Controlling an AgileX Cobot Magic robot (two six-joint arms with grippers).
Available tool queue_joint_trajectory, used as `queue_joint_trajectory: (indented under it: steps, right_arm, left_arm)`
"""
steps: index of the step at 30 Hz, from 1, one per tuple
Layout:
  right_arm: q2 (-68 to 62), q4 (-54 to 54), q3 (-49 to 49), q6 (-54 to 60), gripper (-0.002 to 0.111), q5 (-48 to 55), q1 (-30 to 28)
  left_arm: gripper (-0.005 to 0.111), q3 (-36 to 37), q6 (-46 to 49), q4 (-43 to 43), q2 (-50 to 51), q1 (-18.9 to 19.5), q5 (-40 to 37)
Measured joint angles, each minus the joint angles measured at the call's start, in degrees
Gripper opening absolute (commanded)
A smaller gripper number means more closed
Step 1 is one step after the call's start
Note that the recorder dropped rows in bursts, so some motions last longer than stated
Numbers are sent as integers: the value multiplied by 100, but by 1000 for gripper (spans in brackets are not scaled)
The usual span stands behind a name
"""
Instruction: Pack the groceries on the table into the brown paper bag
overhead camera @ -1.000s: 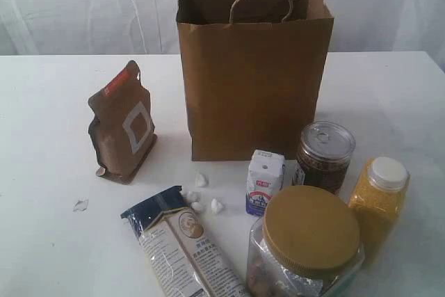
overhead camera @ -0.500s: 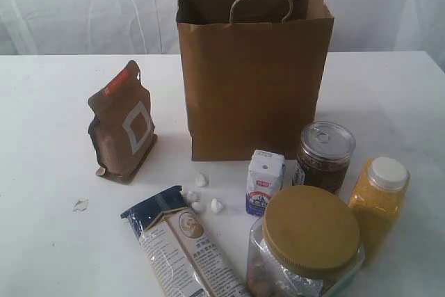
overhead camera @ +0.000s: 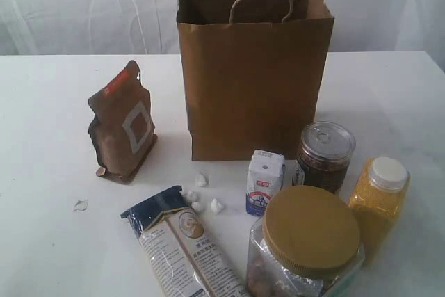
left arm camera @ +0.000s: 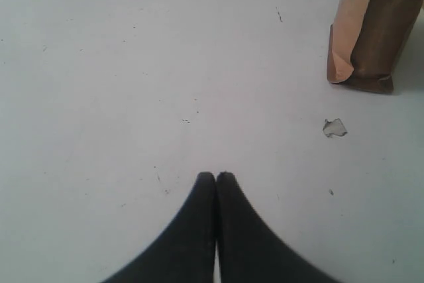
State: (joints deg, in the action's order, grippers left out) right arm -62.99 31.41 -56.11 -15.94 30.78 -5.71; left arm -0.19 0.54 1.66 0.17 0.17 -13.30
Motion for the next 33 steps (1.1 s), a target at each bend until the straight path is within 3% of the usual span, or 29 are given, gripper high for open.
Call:
queue_joint_trajectory:
  steps: [3,7,15,21,26,33]
  right_arm:
    - [-879,-532,-372,208,0,2063,0]
    - [-1342,-1533,-811,1102,0,3534,0]
    - [-1420,-4725,-957,2399,0,3887,0]
    - [-1420,-6496,-967,3128,0,3887,30]
    - [-1420,-6486,-1214,3291,0,3887,650]
    - [-1432,-5067,-1860,2615,0,3909,1857]
  left_arm:
    - [0,0,0,0,0,0,0]
    - [0,0,0,0,0,0,0]
    - [0,0,0,0,0,0,0]
    - [0,0,0,0,0,0,0]
    - [0,0,0,0,0,0,0]
    - [0,0,0,0,0,0,0]
